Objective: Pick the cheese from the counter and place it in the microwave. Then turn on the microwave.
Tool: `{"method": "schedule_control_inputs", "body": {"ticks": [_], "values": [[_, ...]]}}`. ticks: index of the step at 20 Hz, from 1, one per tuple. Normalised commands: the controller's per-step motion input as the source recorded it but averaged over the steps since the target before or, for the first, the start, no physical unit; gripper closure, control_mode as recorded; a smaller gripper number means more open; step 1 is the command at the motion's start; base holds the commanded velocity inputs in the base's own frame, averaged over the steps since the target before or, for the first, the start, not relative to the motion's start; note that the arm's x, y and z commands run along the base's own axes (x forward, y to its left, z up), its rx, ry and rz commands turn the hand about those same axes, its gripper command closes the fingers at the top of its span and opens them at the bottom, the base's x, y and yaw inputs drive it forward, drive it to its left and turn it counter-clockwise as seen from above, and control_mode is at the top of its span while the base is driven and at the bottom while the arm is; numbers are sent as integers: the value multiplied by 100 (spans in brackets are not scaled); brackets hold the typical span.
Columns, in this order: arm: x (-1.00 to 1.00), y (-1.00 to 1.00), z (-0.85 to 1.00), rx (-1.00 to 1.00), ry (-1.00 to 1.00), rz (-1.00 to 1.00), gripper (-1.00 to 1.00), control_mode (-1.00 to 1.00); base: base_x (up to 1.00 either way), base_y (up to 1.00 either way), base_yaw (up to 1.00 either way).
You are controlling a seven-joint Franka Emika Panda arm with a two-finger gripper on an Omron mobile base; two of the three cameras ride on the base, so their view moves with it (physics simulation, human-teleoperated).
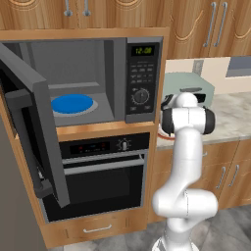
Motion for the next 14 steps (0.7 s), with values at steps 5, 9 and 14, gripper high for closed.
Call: {"method": "schedule_control_inputs", "body": {"ticks": [5, 9, 14], "values": [[0, 0, 21, 0, 0, 2, 100, -100, 0, 0, 0], [-3, 0, 22, 0, 0, 0, 100, -100, 0, 0, 0], [-7, 0, 23, 0, 0, 0, 100, -100, 0, 0, 0]]}}
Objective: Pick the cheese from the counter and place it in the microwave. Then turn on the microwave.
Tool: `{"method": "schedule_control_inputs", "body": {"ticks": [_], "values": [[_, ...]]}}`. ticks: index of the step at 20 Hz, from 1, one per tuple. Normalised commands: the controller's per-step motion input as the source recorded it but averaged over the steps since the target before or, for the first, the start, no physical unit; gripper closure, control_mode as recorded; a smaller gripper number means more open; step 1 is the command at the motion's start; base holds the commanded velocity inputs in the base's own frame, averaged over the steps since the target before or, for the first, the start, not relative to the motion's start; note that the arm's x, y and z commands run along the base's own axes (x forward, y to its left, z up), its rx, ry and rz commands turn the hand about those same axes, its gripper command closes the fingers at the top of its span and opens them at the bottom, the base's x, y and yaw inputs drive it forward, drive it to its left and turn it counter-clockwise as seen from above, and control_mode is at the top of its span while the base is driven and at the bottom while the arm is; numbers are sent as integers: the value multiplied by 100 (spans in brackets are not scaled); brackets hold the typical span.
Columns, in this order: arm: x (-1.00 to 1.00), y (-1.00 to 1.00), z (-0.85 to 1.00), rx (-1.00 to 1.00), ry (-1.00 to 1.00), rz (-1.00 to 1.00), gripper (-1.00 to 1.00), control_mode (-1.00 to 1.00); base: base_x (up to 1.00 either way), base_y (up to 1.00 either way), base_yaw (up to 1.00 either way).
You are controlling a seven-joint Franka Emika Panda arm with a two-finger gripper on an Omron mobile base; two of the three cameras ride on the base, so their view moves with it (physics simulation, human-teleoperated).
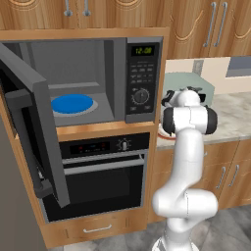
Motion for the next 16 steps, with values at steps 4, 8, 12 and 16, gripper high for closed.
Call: {"method": "schedule_control_inputs", "body": {"ticks": [4, 8, 12, 16], "values": [[-12, 0, 25, 0, 4, 0, 100, -100, 0, 0, 0], [-19, 0, 21, 0, 6, 0, 100, -100, 0, 0, 0], [-28, 0, 16, 0, 4, 0, 100, -100, 0, 0, 0], [-36, 0, 10, 0, 0, 0, 100, -100, 0, 0, 0]]}}
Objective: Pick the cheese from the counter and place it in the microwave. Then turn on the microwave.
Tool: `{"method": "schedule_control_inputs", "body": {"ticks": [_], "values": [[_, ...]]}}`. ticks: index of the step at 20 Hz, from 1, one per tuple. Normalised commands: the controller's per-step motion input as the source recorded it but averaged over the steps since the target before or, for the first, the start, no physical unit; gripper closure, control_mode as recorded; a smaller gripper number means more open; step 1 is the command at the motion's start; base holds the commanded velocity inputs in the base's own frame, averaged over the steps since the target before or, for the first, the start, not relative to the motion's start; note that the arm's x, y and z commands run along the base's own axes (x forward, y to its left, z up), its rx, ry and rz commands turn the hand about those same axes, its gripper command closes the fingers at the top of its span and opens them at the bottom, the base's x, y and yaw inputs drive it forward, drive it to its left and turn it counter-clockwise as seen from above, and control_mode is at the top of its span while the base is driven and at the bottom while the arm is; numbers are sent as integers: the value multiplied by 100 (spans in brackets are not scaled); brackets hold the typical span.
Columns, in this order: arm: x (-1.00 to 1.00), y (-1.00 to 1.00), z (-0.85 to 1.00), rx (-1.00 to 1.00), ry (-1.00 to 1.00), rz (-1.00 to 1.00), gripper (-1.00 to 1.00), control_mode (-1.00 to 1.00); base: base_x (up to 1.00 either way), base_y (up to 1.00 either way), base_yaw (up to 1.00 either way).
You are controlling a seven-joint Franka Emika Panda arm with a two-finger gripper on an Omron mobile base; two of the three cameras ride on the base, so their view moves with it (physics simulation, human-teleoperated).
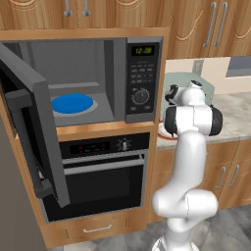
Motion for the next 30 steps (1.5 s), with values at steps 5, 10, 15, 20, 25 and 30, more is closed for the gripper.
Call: {"method": "schedule_control_inputs", "body": {"ticks": [5, 10, 15, 20, 25, 30], "values": [[-38, 1, 8, 0, 0, 0, 100, -100, 0, 0, 0], [-39, 1, 8, 0, 0, 0, 100, -100, 0, 0, 0], [-39, 2, 13, 0, 0, 0, 100, -100, 0, 0, 0], [-38, 3, 18, 0, 0, 0, 100, -100, 0, 0, 0], [-39, 6, 17, 0, 0, 0, 100, -100, 0, 0, 0], [-40, 14, 12, -2, 0, 0, 100, -100, 0, 0, 0]]}}
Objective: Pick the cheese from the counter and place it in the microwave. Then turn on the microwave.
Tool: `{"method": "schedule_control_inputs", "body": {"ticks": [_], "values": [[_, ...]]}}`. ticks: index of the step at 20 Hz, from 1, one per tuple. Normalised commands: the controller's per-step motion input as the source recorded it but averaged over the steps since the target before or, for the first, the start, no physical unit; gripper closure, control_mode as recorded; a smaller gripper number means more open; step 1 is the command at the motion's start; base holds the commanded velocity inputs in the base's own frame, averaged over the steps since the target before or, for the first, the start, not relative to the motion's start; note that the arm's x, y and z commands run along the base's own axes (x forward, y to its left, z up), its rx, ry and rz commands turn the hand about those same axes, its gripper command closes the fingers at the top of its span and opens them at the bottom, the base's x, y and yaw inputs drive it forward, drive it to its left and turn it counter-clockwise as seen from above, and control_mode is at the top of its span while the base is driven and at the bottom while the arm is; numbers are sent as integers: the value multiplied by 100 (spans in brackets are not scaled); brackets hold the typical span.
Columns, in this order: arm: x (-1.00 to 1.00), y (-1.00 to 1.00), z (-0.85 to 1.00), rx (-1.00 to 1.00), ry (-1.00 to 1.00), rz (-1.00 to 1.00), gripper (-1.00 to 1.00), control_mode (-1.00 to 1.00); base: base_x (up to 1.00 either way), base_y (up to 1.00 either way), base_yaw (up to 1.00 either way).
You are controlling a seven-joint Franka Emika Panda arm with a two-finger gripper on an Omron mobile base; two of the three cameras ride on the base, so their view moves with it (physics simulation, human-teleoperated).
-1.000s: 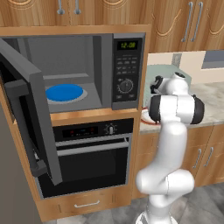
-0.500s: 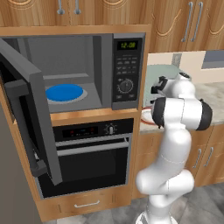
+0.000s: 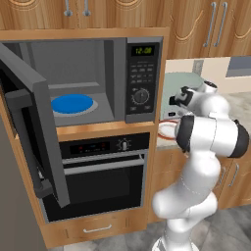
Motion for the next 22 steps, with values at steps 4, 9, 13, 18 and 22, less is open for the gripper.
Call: {"method": "schedule_control_inputs", "body": {"ticks": [4, 9, 13, 18, 22], "values": [[-39, 19, 8, -4, 0, 0, 100, -100, 0, 0, 0], [-37, 20, 10, -5, 0, 0, 100, -100, 0, 0, 0], [-38, 15, 17, -3, 0, 0, 100, -100, 0, 0, 0], [-38, 9, 23, 0, 0, 0, 100, -100, 0, 0, 0], [-38, 8, 23, 0, 0, 0, 100, -100, 0, 0, 0]]}}
